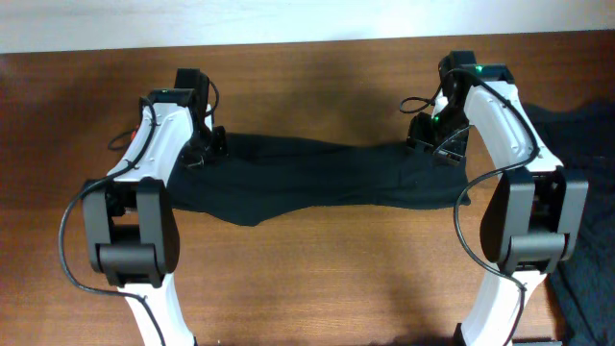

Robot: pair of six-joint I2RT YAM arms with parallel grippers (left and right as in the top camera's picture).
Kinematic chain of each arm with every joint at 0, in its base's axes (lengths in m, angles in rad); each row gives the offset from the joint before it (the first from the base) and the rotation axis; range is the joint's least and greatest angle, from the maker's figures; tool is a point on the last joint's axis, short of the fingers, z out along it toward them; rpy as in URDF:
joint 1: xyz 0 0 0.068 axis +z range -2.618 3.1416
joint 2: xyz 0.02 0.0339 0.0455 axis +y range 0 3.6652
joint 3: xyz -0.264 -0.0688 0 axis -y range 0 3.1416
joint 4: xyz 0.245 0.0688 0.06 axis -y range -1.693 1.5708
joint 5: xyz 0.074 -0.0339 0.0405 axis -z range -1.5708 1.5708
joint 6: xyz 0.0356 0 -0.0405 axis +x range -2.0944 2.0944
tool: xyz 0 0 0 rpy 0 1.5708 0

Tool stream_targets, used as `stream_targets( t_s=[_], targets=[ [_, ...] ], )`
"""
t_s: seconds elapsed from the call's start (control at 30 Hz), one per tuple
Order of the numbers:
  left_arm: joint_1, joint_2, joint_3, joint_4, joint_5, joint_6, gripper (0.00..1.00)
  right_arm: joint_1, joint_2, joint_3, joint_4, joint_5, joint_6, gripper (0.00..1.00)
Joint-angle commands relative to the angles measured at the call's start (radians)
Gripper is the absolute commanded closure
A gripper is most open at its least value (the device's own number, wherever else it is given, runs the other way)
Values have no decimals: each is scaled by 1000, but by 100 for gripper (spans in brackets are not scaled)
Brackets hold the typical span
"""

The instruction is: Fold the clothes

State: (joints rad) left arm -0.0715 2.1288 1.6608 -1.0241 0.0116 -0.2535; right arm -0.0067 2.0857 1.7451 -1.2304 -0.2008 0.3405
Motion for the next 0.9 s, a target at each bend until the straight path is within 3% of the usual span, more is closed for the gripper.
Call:
stream_targets(
  t_s=[0.0, 0.27, 0.87],
  targets=[
    [2, 20, -7, 1, 11, 5, 100, 0, -22, 18, -4, 2, 5, 36],
    [2, 21, -7, 0, 11, 5, 100, 0, -22, 18, -4, 3, 5, 35],
    [2, 72, 11, 179, 11, 1, 100, 0, -22, 17, -4, 31, 5, 34]
  ],
)
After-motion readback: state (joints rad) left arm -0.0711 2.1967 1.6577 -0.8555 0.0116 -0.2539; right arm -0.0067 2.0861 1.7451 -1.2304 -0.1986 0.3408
